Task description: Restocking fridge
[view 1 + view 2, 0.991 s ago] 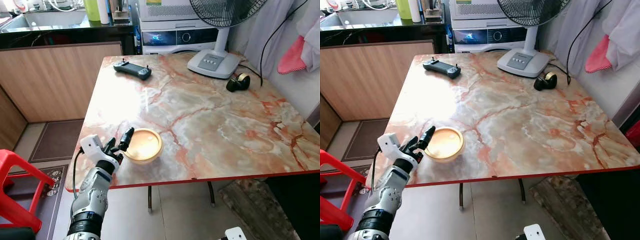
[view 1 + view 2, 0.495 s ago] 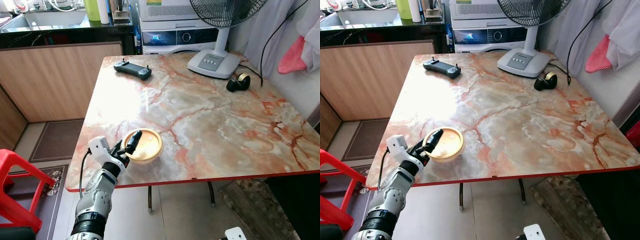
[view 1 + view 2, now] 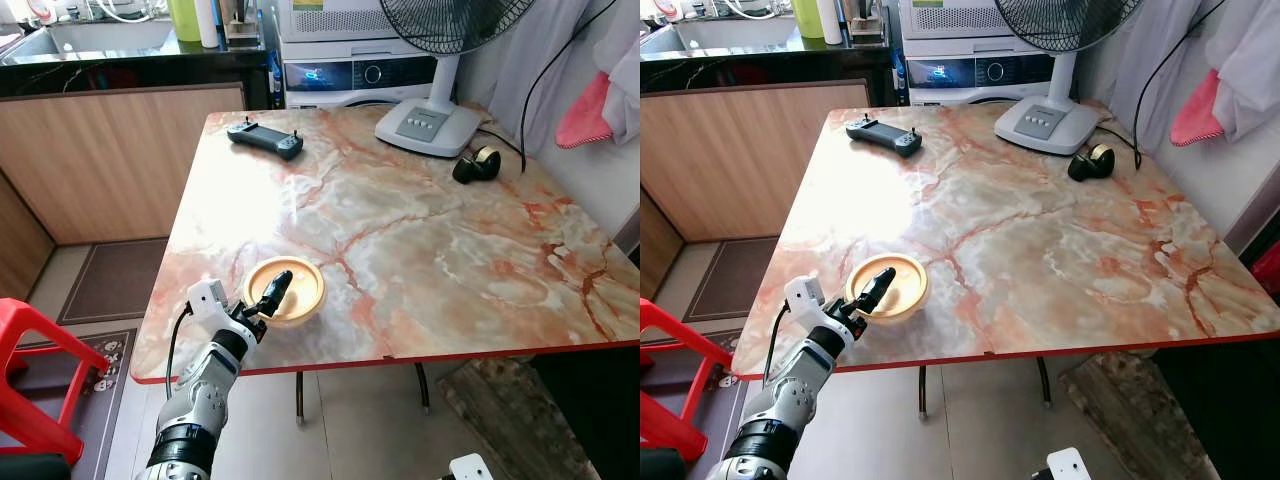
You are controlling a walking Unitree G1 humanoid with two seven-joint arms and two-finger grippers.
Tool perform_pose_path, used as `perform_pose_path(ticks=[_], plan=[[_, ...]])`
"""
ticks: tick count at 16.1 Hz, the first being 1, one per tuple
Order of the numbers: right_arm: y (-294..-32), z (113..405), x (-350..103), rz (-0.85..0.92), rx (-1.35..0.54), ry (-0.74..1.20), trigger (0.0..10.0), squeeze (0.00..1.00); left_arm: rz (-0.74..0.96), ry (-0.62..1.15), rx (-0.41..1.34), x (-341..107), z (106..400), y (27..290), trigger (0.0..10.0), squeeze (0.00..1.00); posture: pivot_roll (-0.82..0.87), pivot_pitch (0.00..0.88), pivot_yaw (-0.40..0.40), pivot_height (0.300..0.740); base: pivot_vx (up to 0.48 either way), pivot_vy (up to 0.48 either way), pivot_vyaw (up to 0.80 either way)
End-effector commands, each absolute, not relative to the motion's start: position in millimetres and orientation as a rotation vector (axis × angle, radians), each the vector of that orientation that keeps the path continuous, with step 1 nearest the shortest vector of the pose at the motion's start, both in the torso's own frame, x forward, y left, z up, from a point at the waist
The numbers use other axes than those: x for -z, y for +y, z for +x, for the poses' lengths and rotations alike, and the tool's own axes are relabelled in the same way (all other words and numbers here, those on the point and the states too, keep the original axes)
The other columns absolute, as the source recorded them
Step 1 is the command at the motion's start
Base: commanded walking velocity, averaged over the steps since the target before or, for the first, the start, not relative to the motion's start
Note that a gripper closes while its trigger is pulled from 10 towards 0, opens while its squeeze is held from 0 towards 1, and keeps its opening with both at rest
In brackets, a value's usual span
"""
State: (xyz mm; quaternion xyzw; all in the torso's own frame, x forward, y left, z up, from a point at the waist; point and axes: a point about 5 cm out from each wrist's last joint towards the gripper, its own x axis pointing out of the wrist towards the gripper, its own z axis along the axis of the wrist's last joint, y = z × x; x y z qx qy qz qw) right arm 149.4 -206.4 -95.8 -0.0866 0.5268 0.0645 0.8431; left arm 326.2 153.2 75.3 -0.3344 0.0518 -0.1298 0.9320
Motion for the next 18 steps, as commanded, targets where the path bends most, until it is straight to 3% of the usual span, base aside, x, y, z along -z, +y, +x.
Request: perform_pose_path(ticks=[1, 2, 18], plan=[[-207.9, 151.2, 94.9, -0.198, -0.144, 1.109, 10.0, 0.00, -0.670, 0.136, 0.260, -73.7, 328.6, 150.9, 1.5, 0.00, -0.03, 0.000, -0.032, 0.740, 0.000, 0.000, 0.00], [-207.9, 151.4, 94.8, -0.200, -0.145, 1.109, 10.0, 0.00, -0.675, 0.136, 0.256, -73.2, 328.7, 151.2, 0.0, 0.00, -0.03, 0.000, -0.031, 0.740, 0.000, 0.000, 0.00], [-206.6, 152.8, 94.5, -0.210, -0.156, 1.106, 10.0, 0.00, -0.687, 0.075, 0.215, -81.4, 334.4, 159.7, 0.0, 0.00, -0.03, 0.000, -0.032, 0.740, 0.000, 0.000, 0.00]])
